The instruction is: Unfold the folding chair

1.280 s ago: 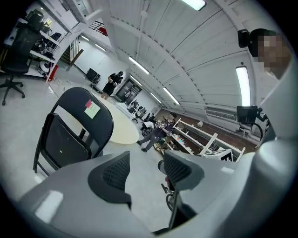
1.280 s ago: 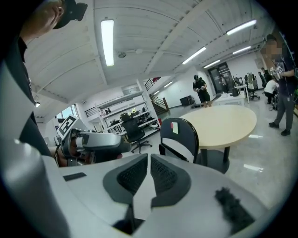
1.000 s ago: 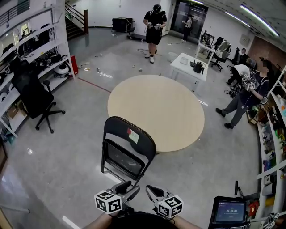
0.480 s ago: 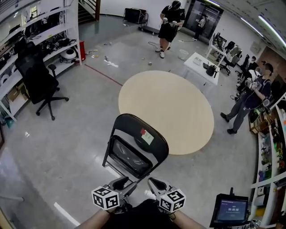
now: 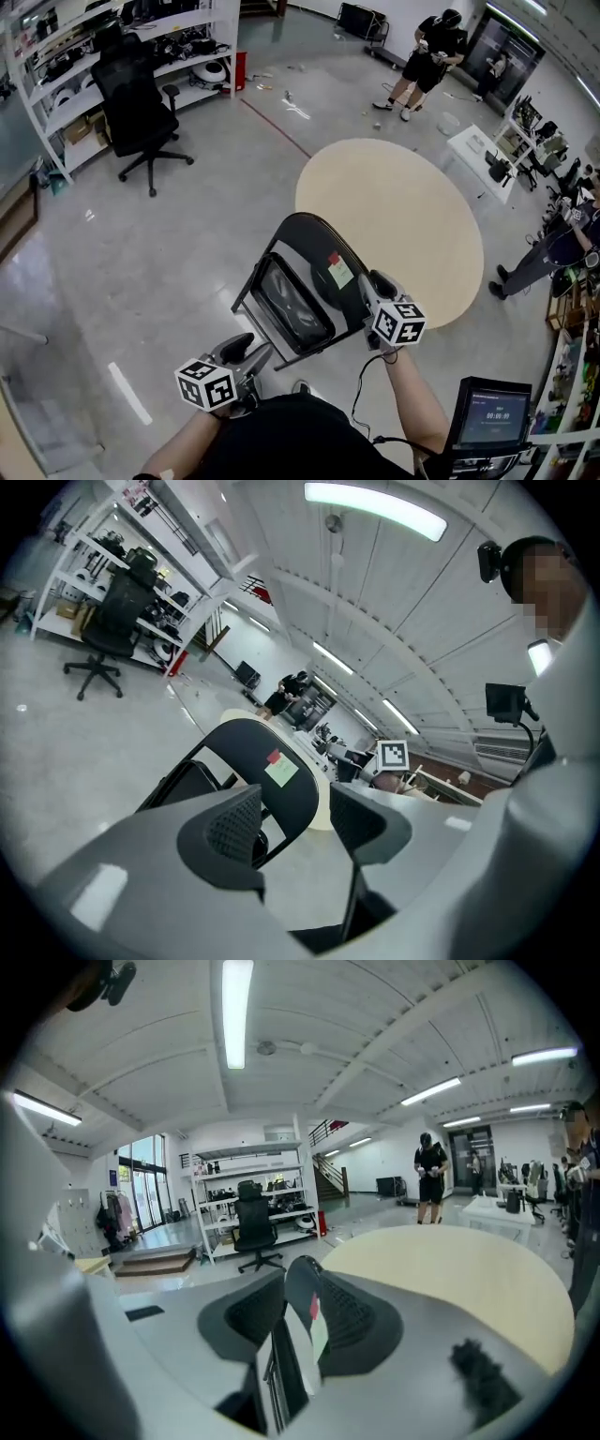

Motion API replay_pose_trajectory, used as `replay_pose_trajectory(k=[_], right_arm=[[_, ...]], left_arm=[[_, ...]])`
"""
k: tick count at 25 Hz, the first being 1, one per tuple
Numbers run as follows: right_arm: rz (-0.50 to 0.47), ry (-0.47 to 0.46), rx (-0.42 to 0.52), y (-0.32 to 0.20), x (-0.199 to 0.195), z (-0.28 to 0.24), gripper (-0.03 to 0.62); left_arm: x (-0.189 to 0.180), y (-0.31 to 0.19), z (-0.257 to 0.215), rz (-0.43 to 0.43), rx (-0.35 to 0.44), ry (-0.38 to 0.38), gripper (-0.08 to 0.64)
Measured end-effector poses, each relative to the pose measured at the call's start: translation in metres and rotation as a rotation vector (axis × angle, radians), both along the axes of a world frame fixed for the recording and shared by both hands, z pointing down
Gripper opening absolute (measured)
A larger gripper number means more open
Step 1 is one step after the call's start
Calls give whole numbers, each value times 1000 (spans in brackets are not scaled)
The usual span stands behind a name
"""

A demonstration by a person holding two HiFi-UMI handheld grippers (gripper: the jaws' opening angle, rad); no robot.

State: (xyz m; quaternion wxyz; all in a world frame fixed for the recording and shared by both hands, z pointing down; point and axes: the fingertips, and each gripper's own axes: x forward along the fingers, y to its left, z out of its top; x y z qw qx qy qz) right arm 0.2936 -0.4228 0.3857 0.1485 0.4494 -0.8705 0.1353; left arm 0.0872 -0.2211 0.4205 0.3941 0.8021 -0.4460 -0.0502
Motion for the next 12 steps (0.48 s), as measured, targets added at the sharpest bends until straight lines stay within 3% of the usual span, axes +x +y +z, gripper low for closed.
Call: replay_pose_trajectory(k=[7,12], right_arm=[[-194,123,-61,-67,-12,37,259],[-348,176,-238,-80,-25,80,296]], left_arm=[[0,28,-3,-139,-10,-84,236],[-4,48,-2,-260,-50,-108,236]])
